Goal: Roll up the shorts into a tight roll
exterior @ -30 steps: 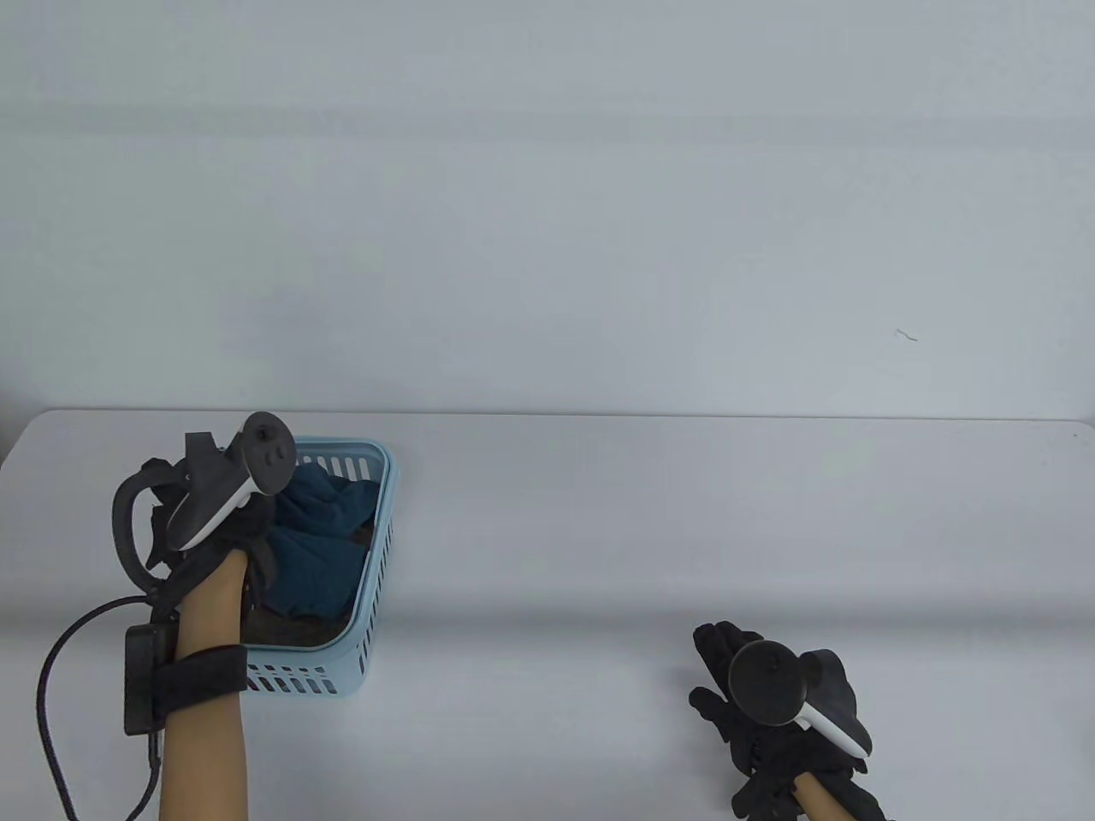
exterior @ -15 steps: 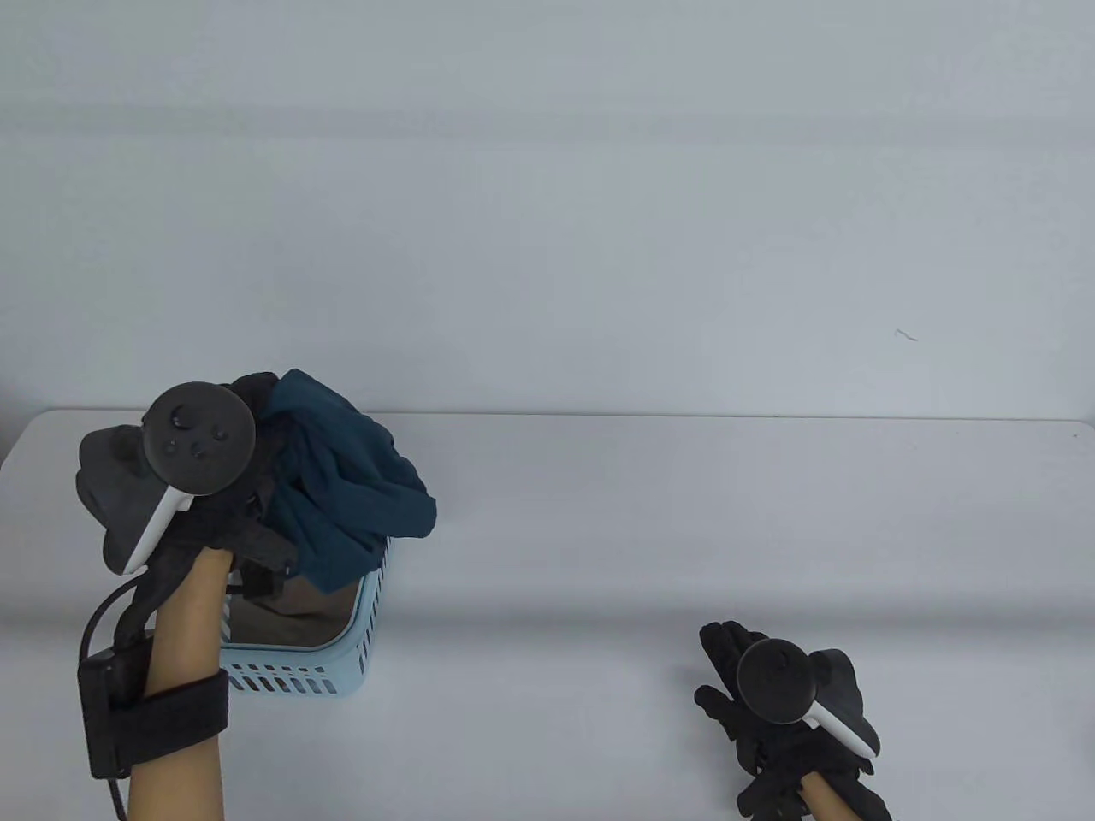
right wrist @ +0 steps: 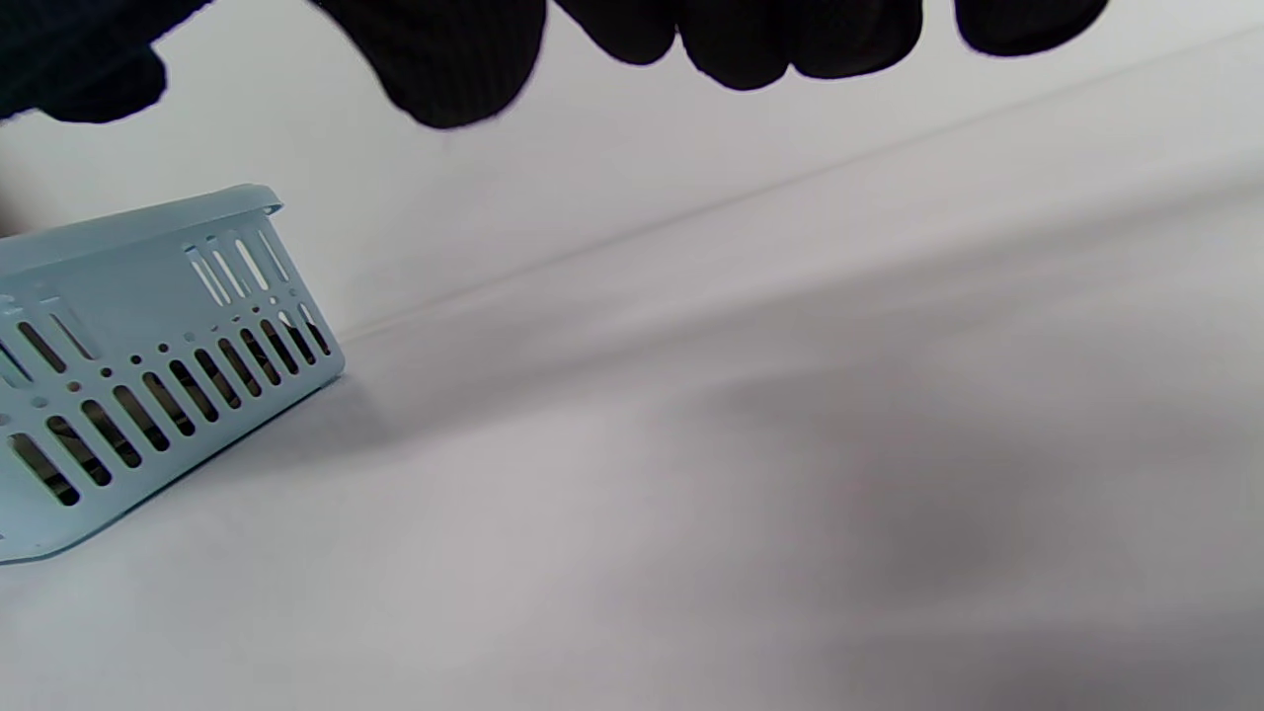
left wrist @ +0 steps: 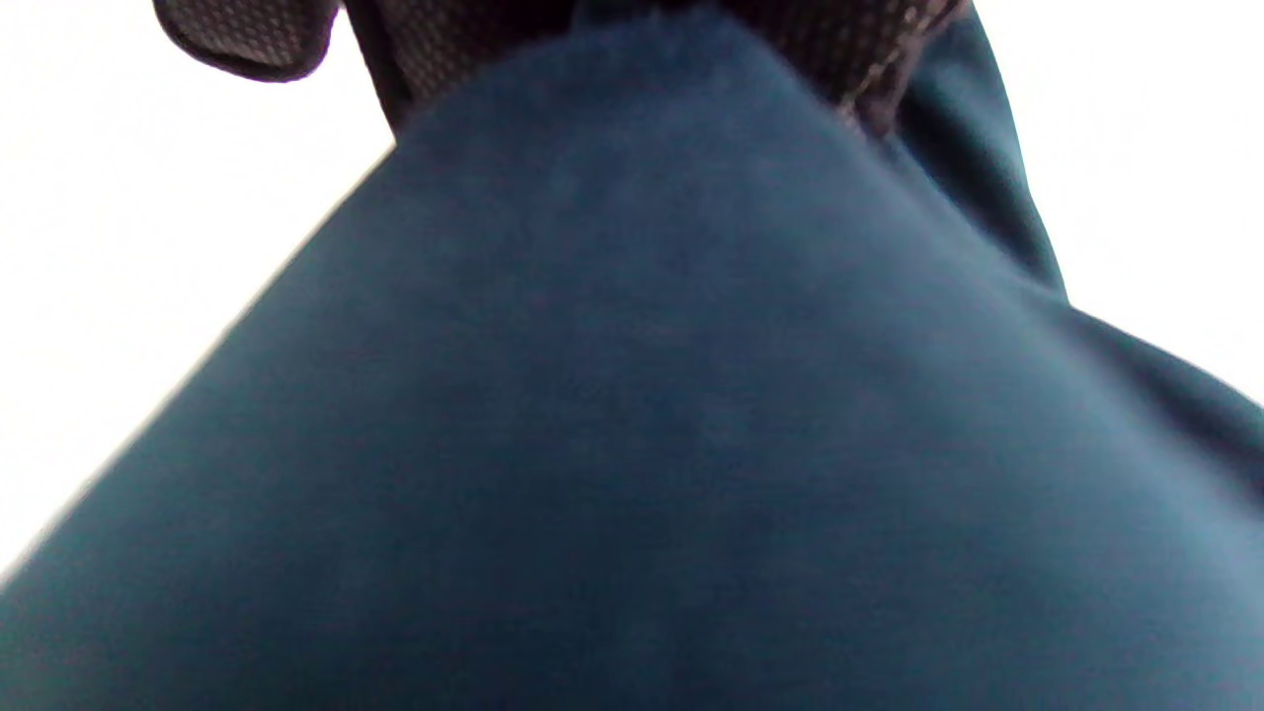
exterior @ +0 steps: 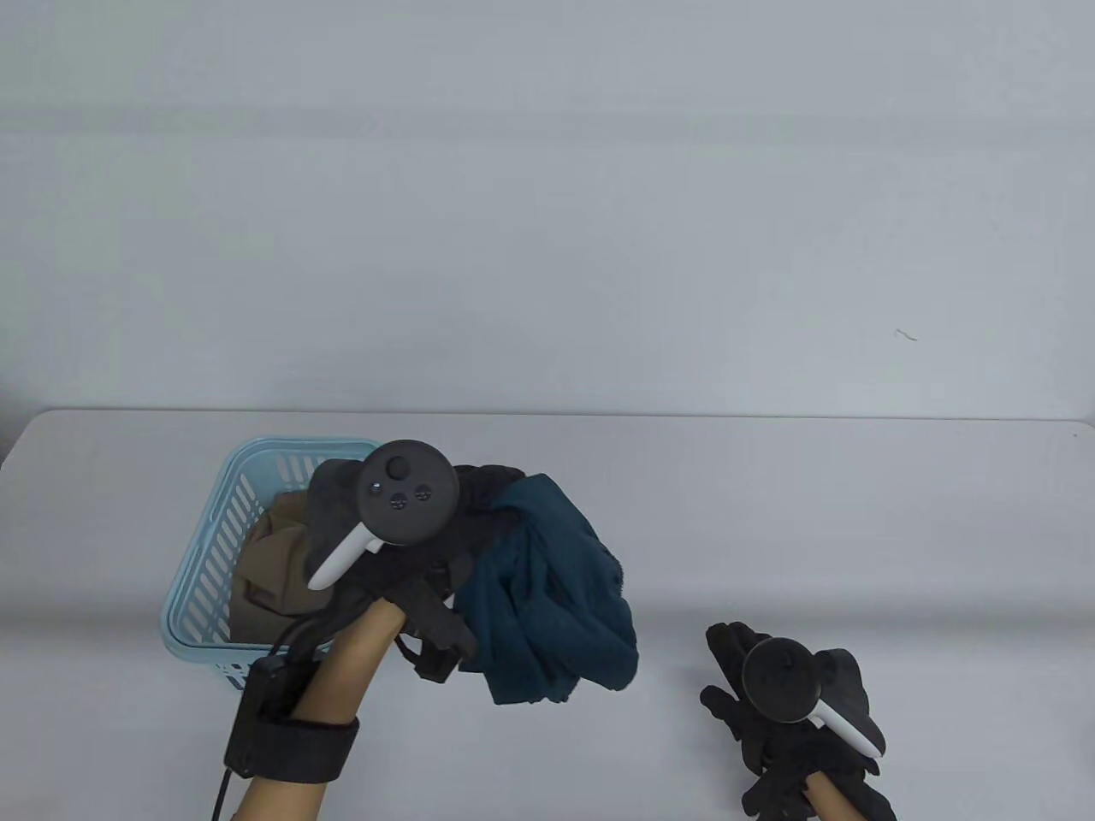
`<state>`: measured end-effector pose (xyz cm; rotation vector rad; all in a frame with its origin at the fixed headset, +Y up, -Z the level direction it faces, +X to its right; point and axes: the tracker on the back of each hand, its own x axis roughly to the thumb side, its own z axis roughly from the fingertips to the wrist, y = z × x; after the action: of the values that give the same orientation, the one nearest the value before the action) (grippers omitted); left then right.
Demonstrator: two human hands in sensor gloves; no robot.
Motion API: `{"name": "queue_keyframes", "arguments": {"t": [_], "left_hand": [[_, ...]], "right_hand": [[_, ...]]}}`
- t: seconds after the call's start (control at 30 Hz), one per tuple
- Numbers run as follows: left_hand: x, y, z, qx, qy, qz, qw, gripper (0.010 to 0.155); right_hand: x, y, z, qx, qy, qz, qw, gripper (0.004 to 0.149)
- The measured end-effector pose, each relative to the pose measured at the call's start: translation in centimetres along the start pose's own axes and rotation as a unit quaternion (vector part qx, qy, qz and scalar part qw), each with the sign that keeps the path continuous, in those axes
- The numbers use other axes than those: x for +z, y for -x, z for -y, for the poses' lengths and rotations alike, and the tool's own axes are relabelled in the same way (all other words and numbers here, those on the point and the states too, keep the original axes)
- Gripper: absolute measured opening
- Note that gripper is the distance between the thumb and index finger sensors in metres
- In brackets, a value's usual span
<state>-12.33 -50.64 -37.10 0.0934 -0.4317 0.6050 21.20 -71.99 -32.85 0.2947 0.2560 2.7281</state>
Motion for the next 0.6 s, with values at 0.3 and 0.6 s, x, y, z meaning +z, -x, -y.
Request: {"name": "queue_keyframes", "arguments": {"t": [0.3,0.6], "left_hand": [[-1.4,8.0,8.7,-0.120,0.110,-0.122,0.979,0.061],[0.2,4.1,15.0,-0.157,0.168,-0.020,0.973,0.060]], "right_hand": [[0.2,1.2,0.7,0.006,0.023,-0.036,0.999,0.070],[-0.1,1.1,0.3,0.008,0.007,-0.036,0.999,0.070]]}}
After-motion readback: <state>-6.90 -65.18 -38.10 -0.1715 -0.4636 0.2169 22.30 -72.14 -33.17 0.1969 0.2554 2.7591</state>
